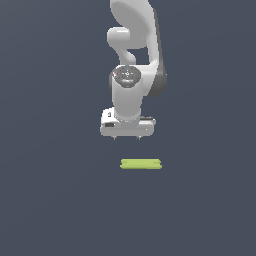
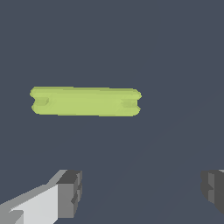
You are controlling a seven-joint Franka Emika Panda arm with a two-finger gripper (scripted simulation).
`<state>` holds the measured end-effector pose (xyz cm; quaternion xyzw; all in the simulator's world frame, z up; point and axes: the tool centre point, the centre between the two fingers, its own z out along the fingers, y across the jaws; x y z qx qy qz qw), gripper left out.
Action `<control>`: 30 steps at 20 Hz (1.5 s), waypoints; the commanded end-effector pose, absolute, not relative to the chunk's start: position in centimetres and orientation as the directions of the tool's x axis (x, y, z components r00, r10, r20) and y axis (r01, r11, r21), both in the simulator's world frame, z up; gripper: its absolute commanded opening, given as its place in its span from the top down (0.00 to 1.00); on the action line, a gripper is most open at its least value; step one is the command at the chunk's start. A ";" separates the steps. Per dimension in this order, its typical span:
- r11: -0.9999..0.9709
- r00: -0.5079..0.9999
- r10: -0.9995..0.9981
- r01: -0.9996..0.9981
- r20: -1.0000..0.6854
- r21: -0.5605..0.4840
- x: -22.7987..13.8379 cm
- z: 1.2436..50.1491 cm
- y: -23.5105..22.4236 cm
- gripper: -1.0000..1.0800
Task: Pick up the object and move it to a goal position.
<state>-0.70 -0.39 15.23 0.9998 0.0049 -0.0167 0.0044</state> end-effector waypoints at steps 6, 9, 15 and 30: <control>-1.000 0.999 -0.006 -0.006 -0.053 0.014 -1.2 14.6 -1.1 0.04; -0.999 0.997 -0.030 -0.029 -0.073 0.020 -1.7 14.0 -1.8 0.04; -0.999 0.996 -0.040 -0.039 -0.077 0.021 -1.8 13.9 -2.0 0.04; -0.984 0.981 0.179 0.180 -0.076 0.014 -0.8 12.9 -1.0 0.04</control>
